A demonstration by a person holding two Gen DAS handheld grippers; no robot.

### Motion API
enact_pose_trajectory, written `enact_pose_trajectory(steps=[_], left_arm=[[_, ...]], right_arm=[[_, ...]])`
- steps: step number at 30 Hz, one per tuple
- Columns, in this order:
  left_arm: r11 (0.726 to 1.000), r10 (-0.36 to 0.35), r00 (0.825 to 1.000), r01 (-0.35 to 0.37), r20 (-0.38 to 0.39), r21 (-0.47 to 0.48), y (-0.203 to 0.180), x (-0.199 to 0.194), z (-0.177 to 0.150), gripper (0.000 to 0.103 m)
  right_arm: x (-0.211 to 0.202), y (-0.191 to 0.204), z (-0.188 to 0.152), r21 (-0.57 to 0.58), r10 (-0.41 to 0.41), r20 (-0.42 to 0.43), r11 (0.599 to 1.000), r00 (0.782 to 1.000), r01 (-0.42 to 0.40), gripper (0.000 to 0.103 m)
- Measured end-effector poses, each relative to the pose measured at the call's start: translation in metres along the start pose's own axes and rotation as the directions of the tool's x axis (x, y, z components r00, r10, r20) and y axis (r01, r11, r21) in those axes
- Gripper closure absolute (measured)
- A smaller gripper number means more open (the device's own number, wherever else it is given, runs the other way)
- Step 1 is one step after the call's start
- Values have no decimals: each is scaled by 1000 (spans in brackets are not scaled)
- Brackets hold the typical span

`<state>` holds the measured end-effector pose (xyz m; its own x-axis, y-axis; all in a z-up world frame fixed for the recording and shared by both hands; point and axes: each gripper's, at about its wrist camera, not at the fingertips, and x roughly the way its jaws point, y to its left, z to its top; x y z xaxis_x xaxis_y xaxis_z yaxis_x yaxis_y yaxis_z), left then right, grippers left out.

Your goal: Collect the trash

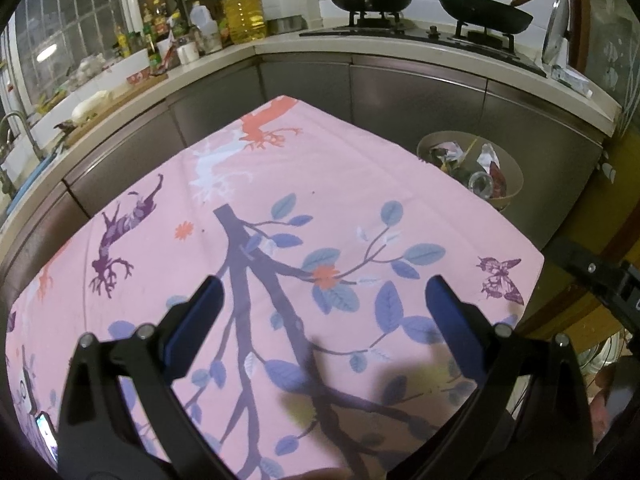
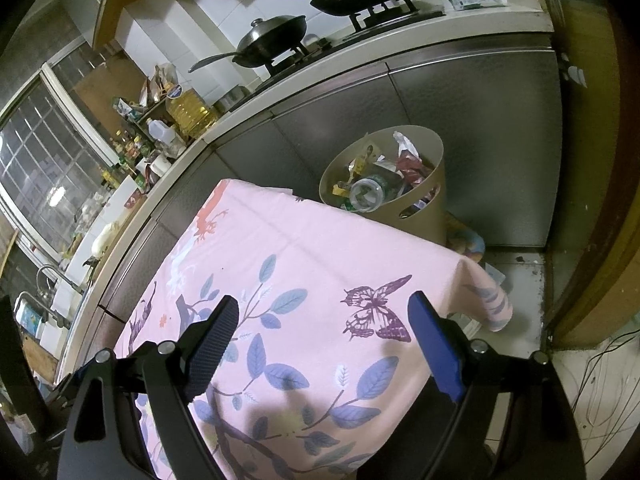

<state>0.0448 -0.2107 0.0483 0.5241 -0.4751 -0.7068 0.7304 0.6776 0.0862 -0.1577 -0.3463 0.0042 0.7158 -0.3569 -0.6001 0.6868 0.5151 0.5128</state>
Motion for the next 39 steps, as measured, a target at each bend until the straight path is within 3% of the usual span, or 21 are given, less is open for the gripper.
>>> enact_pose_trajectory(steps=[11,17,24,39], left_arm=[[1000,15,1000,-15,-8,-17,7,5,3,6],[995,85,996,-85,3,-50,24,9,1,6],[979,178,984,-175,18,-100,50,15,-6,6],[943,225,971,-237,-77,-234,108,55,-22,6]], right_arm=[[-4,2,-7,-16,6,-17,1000,1000,-7,20],[-4,16,-10,-71,25,-16,997,1000,-26,20],[14,47,-6,-159,51,-36,986,998,-56,20],[77,118,-2,-365,77,-98,925,992,-108,20]])
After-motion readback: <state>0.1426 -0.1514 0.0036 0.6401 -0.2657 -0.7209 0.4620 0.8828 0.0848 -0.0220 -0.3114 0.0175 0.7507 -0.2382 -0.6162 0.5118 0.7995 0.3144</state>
